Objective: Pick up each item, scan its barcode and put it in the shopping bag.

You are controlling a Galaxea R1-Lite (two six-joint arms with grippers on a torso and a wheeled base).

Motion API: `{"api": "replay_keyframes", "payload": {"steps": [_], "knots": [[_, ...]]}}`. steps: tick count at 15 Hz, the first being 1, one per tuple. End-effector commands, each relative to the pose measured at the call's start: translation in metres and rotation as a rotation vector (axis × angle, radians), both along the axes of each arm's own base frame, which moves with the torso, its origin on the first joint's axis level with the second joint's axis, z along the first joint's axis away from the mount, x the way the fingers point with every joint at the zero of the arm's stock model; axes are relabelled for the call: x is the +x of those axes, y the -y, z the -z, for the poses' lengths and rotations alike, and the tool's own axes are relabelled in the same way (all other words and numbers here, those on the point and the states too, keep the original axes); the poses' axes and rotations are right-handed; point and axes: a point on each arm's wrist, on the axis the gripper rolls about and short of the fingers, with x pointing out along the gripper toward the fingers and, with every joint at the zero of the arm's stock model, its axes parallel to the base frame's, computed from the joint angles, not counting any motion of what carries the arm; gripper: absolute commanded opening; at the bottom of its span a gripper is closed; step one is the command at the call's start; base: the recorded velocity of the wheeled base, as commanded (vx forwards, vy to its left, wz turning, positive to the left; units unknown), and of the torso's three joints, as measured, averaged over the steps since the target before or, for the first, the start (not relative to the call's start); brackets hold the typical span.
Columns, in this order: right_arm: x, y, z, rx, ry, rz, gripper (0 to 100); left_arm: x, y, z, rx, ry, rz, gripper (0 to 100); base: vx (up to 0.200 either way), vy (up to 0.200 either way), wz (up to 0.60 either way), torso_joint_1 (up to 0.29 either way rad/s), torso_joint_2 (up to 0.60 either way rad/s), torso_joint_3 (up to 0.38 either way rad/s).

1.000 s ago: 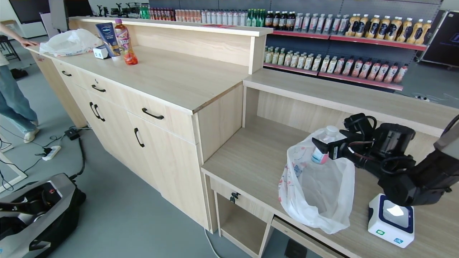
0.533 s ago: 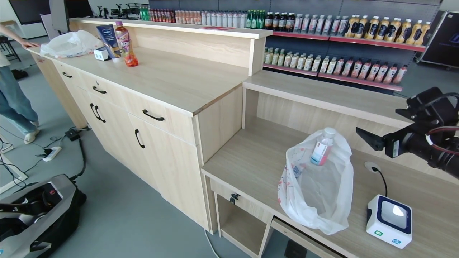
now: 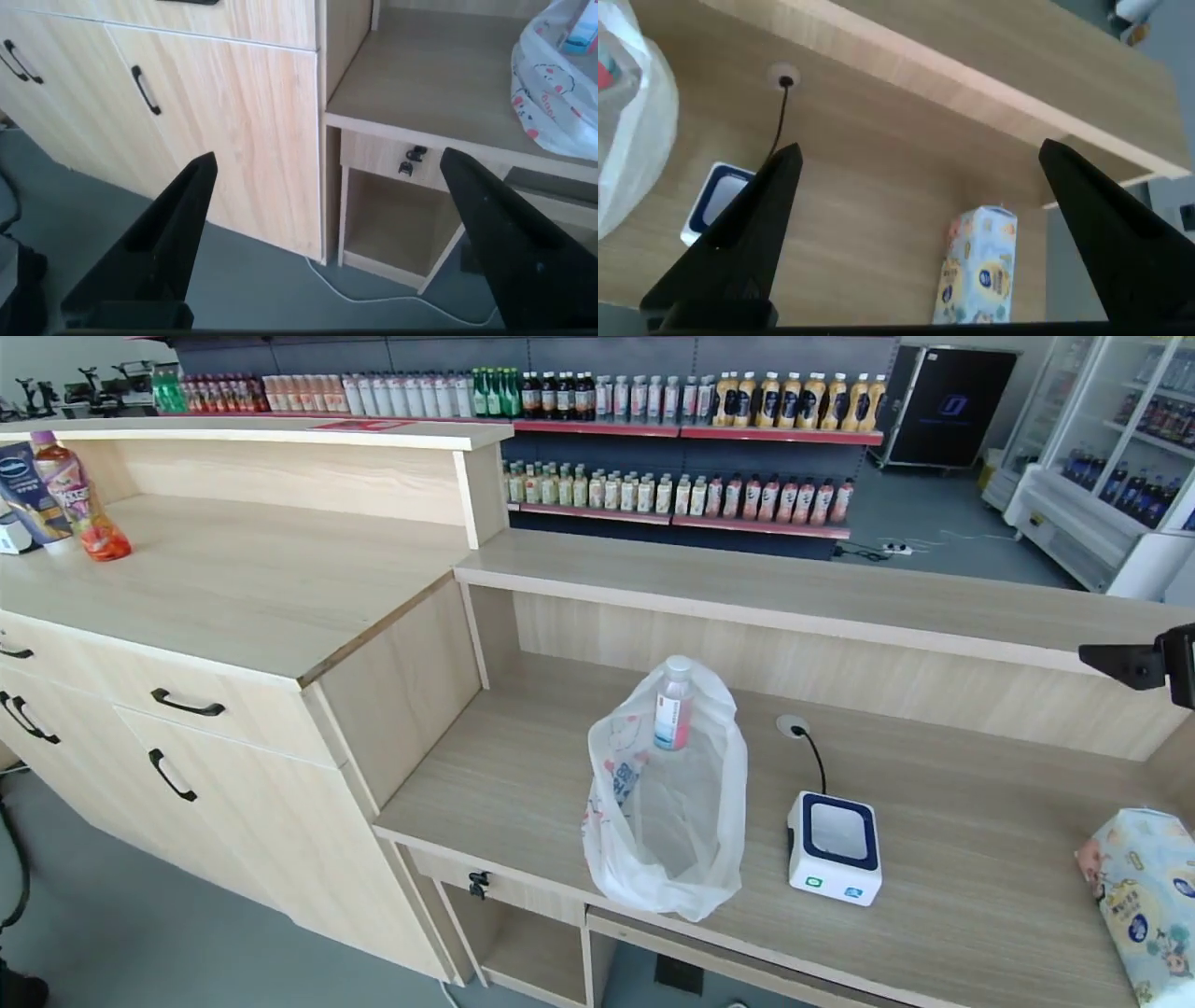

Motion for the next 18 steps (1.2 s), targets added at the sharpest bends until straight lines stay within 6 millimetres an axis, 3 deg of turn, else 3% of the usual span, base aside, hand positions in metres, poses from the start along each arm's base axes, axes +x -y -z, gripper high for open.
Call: {"api": "replay_keyframes", "payload": {"steps": [1,5,7,11,14,18], "knots": [[-0.023,0.013,-0.01,0.067,-0.045,0.161,100,0.0,0.0,0.0,0.0,0.0,-0.001,100,0.0,0.0,-0.6,0.007,0.0,0.002],[-0.011,0.056,0.033,0.158,-0.231,0.413,100,0.0,0.0,0.0,0.0,0.0,-0.001,100,0.0,0.0,-0.45,0.004,0.0,0.003],[0.025,0.086,0.073,0.16,-0.203,0.473,100,0.0,0.0,0.0,0.0,0.0,-0.001,100,0.0,0.0,0.0,0.0,0.0,0.0],[0.071,0.107,0.116,0.167,-0.267,0.444,100,0.0,0.0,0.0,0.0,0.0,-0.001,100,0.0,0.0,0.0,0.0,0.0,0.0],[0.079,0.122,0.141,0.212,-0.348,0.431,100,0.0,0.0,0.0,0.0,0.0,-0.001,100,0.0,0.0,0.0,0.0,0.0,0.0],[0.083,0.124,0.158,0.231,-0.394,0.428,100,0.0,0.0,0.0,0.0,0.0,-0.001,100,0.0,0.0,0.0,0.0,0.0,0.0]]}}
